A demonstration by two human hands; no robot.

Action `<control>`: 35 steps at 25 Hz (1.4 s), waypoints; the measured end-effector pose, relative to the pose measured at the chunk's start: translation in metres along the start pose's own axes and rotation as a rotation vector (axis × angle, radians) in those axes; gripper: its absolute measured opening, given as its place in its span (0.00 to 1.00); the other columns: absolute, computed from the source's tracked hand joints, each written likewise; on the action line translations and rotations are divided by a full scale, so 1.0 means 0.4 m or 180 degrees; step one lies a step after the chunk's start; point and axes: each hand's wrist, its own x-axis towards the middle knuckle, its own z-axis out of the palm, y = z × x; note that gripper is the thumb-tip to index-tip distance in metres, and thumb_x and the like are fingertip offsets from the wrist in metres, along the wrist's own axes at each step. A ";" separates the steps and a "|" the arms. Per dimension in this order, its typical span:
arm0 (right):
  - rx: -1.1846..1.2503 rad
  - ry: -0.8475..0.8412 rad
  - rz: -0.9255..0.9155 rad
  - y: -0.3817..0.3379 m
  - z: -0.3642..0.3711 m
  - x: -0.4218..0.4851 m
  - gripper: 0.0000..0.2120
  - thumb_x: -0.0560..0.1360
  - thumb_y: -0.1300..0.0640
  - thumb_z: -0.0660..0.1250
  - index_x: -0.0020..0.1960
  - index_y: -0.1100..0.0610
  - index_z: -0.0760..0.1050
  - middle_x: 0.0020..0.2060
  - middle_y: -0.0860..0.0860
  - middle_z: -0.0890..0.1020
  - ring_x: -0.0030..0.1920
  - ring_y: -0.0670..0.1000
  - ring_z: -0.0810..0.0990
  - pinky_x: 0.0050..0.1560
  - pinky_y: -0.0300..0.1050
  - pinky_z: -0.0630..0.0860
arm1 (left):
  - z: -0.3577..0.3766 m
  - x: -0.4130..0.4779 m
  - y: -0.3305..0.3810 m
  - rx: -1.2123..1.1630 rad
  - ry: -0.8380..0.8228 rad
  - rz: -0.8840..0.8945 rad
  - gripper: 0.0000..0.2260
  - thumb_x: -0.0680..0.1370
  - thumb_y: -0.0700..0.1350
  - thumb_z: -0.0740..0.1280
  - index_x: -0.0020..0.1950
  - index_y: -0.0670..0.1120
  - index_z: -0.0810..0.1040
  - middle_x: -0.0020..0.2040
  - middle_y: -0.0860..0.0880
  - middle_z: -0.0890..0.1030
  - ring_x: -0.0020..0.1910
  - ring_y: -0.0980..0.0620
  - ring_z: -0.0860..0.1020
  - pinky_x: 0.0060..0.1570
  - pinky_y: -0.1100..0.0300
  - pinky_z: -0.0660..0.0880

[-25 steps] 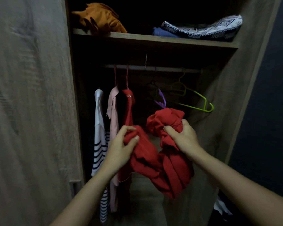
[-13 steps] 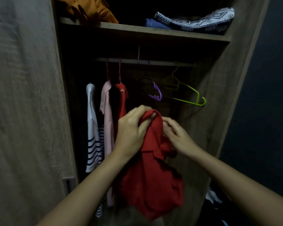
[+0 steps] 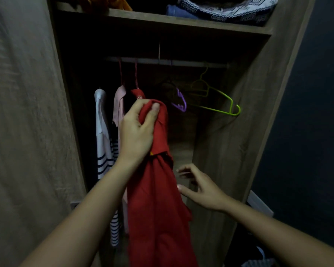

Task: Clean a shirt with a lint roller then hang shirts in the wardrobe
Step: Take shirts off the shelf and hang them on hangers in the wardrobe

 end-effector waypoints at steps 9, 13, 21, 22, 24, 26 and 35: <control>0.0340 0.0856 -0.0557 -0.069 0.008 0.063 0.17 0.73 0.56 0.68 0.59 0.47 0.66 0.47 0.41 0.80 0.46 0.33 0.79 0.47 0.25 0.72 | -0.052 0.030 0.046 -0.0133 0.0098 0.0375 0.04 0.76 0.48 0.66 0.42 0.56 0.76 0.34 0.61 0.77 0.37 0.66 0.73 0.48 0.64 0.69; -0.1539 -0.0068 -0.0983 0.016 -0.095 0.019 0.27 0.77 0.58 0.62 0.67 0.37 0.54 0.66 0.46 0.70 0.54 0.52 0.80 0.52 0.44 0.79 | -0.115 0.094 -0.033 0.0399 0.0189 -0.0020 0.05 0.74 0.55 0.66 0.40 0.57 0.77 0.35 0.56 0.77 0.37 0.59 0.74 0.43 0.55 0.72; -0.1317 0.0122 -0.0030 0.042 -0.370 0.031 0.08 0.74 0.58 0.68 0.52 0.54 0.81 0.48 0.45 0.81 0.45 0.40 0.80 0.44 0.30 0.73 | -0.056 0.033 -0.174 0.0758 -0.1248 -0.0293 0.01 0.74 0.49 0.70 0.43 0.53 0.80 0.37 0.59 0.81 0.38 0.63 0.77 0.42 0.63 0.74; -0.1214 0.0202 0.0039 0.028 -0.365 0.043 0.08 0.74 0.56 0.68 0.51 0.54 0.82 0.45 0.42 0.81 0.44 0.39 0.79 0.42 0.27 0.71 | -0.052 0.039 -0.180 0.0728 -0.1176 -0.0294 0.01 0.74 0.48 0.70 0.42 0.53 0.79 0.36 0.59 0.81 0.37 0.63 0.77 0.41 0.64 0.74; -0.1441 0.0231 0.0149 0.018 -0.372 0.053 0.09 0.74 0.60 0.67 0.52 0.54 0.82 0.46 0.41 0.80 0.46 0.39 0.78 0.44 0.24 0.69 | -0.041 0.061 -0.194 0.0458 -0.0839 -0.0400 0.02 0.74 0.46 0.70 0.41 0.51 0.79 0.34 0.60 0.80 0.35 0.63 0.76 0.38 0.66 0.73; -0.1597 0.0184 0.0258 0.017 -0.408 0.063 0.17 0.69 0.71 0.65 0.50 0.54 0.83 0.49 0.43 0.79 0.51 0.41 0.77 0.47 0.21 0.69 | 0.000 0.085 -0.217 0.0535 -0.0924 -0.0270 0.03 0.74 0.48 0.69 0.41 0.52 0.78 0.34 0.62 0.80 0.34 0.64 0.75 0.37 0.68 0.73; -0.2783 -0.0449 0.0751 0.094 -0.500 0.190 0.25 0.69 0.67 0.57 0.60 0.48 0.76 0.65 0.46 0.74 0.65 0.52 0.71 0.63 0.48 0.70 | 0.184 0.193 -0.255 0.0899 -0.2016 -0.0316 0.10 0.74 0.51 0.70 0.54 0.57 0.76 0.47 0.57 0.81 0.48 0.59 0.77 0.50 0.62 0.73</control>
